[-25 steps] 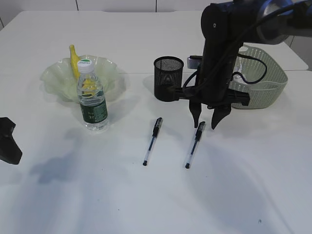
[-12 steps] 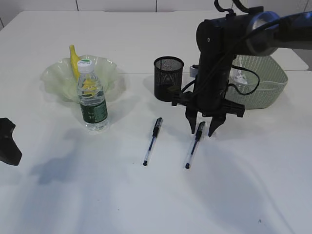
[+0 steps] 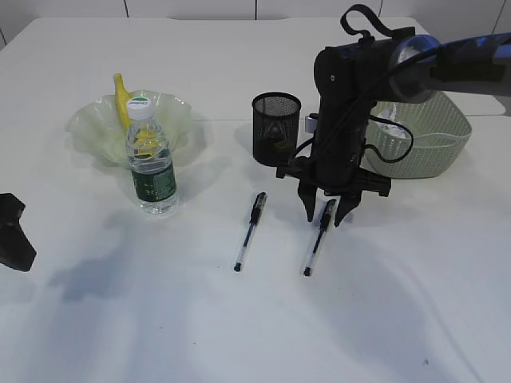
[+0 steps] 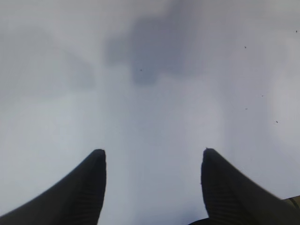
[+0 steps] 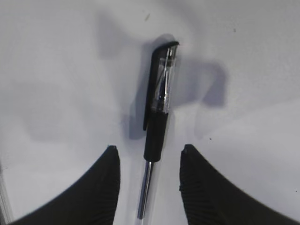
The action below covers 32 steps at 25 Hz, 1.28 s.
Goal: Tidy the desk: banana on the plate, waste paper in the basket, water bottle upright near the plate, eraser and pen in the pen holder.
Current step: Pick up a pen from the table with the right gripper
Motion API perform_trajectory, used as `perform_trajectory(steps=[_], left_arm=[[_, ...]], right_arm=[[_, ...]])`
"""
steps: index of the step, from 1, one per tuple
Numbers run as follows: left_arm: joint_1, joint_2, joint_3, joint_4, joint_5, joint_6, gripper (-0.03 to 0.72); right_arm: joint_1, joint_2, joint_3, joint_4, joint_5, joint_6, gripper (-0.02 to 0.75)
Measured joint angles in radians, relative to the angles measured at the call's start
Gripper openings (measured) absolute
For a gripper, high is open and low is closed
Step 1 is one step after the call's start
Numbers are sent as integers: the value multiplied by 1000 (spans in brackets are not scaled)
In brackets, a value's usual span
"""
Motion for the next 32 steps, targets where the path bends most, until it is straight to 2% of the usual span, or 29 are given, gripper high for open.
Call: perform_trajectory(steps=[8,32], left_arm=[[0,0,0,0,2,0,448],[0,0,0,0,-17,0,445]], right_arm=[[-27,10,-6,4,0,0,318],[-28,46,-6,27,-23,-32,316]])
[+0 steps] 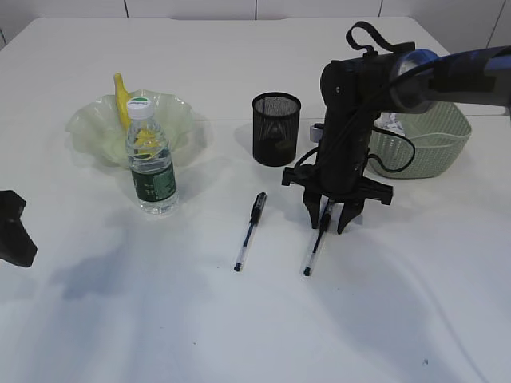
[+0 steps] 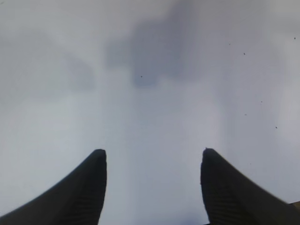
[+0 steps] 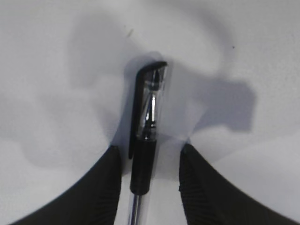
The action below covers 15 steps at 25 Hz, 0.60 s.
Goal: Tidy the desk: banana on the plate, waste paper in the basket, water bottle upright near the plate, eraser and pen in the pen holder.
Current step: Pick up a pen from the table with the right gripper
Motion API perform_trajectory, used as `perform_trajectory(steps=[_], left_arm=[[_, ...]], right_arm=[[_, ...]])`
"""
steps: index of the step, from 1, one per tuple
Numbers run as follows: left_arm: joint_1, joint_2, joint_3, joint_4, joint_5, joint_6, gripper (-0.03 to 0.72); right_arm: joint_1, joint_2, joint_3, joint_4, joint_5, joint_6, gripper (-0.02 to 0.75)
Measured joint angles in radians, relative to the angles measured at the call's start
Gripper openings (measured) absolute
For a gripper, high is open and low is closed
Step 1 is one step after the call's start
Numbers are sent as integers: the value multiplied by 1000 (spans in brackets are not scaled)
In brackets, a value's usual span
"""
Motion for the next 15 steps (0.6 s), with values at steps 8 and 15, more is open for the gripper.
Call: perform_trajectory(steps=[8,15], left_arm=[[0,0,0,-10,0,0,445],[0,0,0,-10,0,0,445]], right_arm=[[0,2,-2,7,8,-24,112],[0,6,-26,7,64,-127,53]])
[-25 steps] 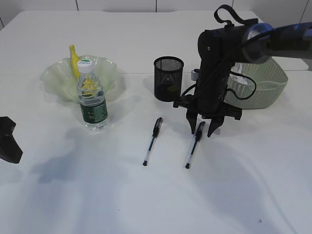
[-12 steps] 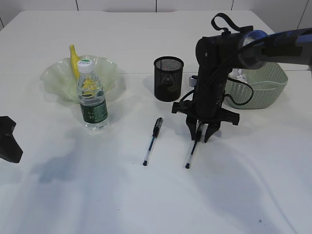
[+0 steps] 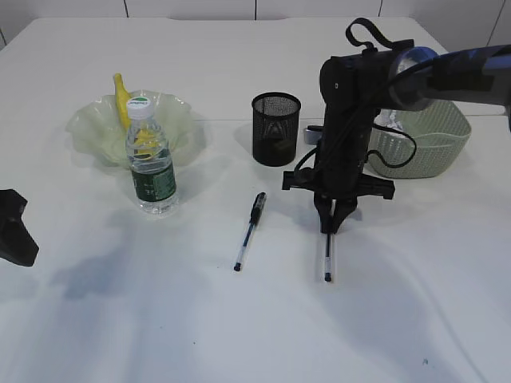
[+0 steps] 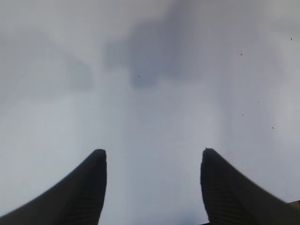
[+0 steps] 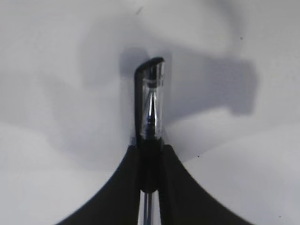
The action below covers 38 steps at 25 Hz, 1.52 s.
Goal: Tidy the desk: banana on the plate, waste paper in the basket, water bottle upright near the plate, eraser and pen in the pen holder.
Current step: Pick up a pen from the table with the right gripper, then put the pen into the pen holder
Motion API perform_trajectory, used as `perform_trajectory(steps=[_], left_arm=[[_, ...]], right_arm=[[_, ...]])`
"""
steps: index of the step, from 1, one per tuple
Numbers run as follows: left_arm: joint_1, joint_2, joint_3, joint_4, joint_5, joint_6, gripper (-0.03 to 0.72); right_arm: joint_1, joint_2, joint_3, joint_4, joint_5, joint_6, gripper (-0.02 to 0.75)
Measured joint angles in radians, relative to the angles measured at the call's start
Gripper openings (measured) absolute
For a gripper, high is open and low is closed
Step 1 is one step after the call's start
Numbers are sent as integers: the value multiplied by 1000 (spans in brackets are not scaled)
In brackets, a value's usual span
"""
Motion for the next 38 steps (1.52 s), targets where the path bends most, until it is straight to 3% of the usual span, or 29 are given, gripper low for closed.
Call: perform_trajectory(steps=[7,17,38], left_arm=[[0,0,0,0,0,0,443],[0,0,0,-2,2,0,443],[0,0,0,-4,25,0,443]], right_arm=[[0,-12,-108,3,14,-125,53],[0,-159,-174,-106,-10,-177,53],[0,-63,-174,-136,-872,-327,53]])
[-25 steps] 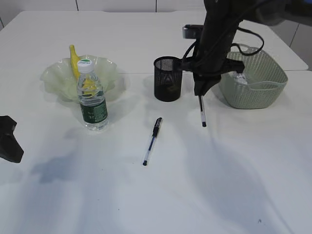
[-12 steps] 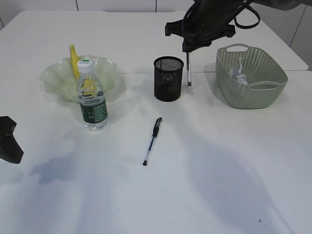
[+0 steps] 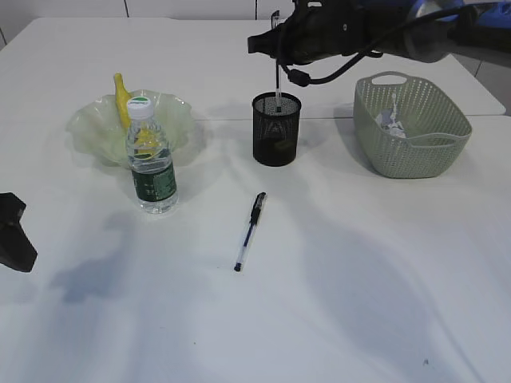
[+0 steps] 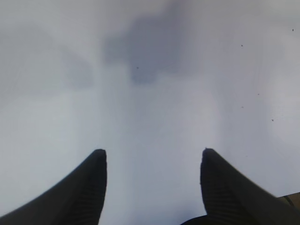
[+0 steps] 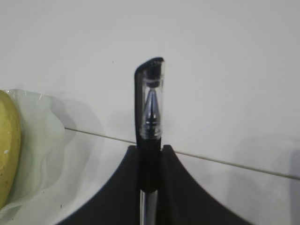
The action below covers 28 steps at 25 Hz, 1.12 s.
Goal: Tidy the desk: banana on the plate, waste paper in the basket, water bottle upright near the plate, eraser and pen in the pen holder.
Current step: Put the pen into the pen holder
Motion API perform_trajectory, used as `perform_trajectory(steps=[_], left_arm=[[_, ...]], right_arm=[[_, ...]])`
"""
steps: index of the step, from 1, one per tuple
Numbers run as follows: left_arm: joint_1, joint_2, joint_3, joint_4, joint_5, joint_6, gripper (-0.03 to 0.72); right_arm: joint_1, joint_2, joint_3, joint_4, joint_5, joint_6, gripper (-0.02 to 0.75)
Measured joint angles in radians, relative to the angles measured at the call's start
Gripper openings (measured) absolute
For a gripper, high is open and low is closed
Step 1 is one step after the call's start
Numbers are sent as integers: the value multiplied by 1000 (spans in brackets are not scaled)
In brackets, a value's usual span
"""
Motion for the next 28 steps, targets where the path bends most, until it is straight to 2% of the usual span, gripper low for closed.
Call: perform_trajectory(steps=[9,28], left_arm=[[0,0,-2,0,0,0,443],[0,0,-2,0,-26,0,443]], right_arm=[[-11,70,0,-32,-185,-11,52],[-38,103,0,-35,-192,-11,56]])
